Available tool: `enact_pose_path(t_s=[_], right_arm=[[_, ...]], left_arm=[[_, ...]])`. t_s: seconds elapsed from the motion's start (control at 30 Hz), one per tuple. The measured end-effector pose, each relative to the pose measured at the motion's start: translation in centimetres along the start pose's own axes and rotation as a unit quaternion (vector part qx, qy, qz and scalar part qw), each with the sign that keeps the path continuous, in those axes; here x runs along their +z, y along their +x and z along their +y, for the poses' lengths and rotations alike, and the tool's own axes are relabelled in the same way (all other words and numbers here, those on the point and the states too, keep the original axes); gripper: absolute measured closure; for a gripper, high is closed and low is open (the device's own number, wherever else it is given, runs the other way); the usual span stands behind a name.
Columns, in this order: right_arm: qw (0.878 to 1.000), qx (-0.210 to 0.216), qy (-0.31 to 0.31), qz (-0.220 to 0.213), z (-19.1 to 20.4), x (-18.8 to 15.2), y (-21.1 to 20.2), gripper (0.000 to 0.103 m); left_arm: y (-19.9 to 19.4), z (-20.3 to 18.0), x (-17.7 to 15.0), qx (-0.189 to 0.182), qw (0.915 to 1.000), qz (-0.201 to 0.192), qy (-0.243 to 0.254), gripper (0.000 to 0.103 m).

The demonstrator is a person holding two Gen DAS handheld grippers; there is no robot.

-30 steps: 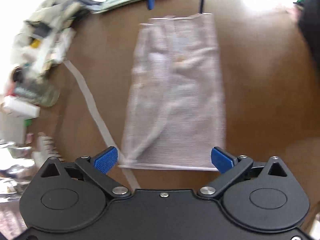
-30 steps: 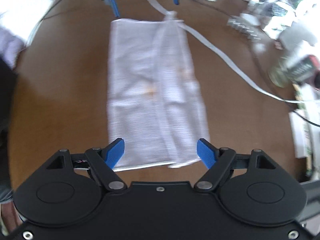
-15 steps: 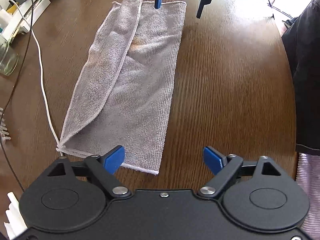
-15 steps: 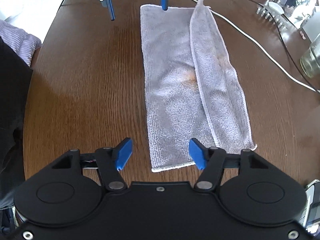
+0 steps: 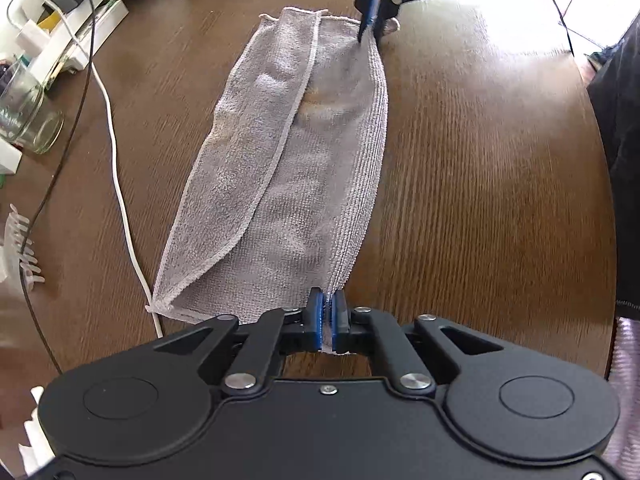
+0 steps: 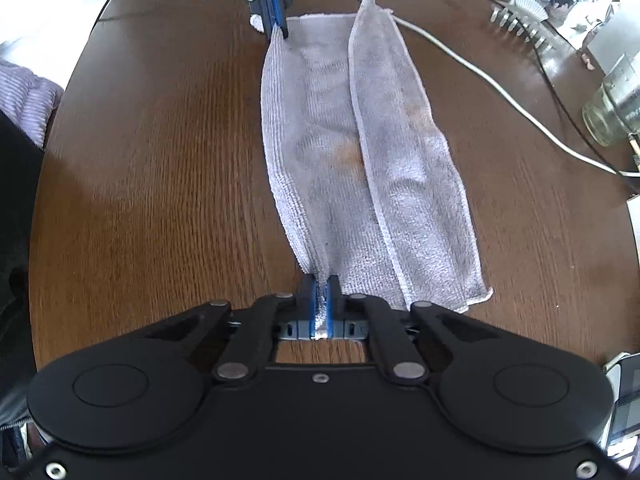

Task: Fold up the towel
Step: 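Grasp the folded towel end with the left gripper while the right gripper grasps beside it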

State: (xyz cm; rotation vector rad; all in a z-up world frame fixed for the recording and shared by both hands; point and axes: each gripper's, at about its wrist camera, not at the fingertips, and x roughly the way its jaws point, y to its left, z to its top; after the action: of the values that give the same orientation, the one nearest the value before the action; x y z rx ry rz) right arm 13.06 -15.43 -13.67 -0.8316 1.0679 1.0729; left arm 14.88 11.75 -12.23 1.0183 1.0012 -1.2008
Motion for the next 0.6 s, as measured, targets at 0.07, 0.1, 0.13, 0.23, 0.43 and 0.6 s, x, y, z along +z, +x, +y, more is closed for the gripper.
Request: enact_pose_path(t_s=[0.07, 0.1, 0.13, 0.23, 0.43, 0.6], right_arm=[[1.000, 0.002, 0.003, -0.009, -0.2, 0.2, -1.2, 0.098], [1.000, 0.003, 0.003, -0.013, -0.3, 0.4, -2.0, 0.098], [1.000, 0.004, 0.004, -0.018, -0.4, 0.6, -2.7, 0.098], [0.999, 0.005, 0.004, -0.032, -0.9, 1.0, -5.0, 0.098], [0.998, -0.007, -0.007, -0.063, -3.1, 2.3, -11.1, 0.098], [0.996, -0.036, -0.019, -0.074, -5.8, 3.9, -16.2, 0.098]], left_arm=[[-1.0, 0.4, -0.1, 0.000, 0.9999, -0.005, -0.011, 0.099], [-1.9, 0.7, -0.1, -0.001, 0.9998, -0.009, -0.018, 0.099], [-2.4, 0.9, -0.1, 0.000, 0.9997, -0.012, -0.021, 0.099], [-5.5, 2.2, 0.3, 0.015, 0.9993, -0.029, -0.021, 0.099], [-11.2, 5.0, 1.7, 0.063, 0.9968, -0.049, -0.002, 0.099], [-14.6, 6.6, 4.4, 0.100, 0.9932, -0.059, 0.010, 0.099]])
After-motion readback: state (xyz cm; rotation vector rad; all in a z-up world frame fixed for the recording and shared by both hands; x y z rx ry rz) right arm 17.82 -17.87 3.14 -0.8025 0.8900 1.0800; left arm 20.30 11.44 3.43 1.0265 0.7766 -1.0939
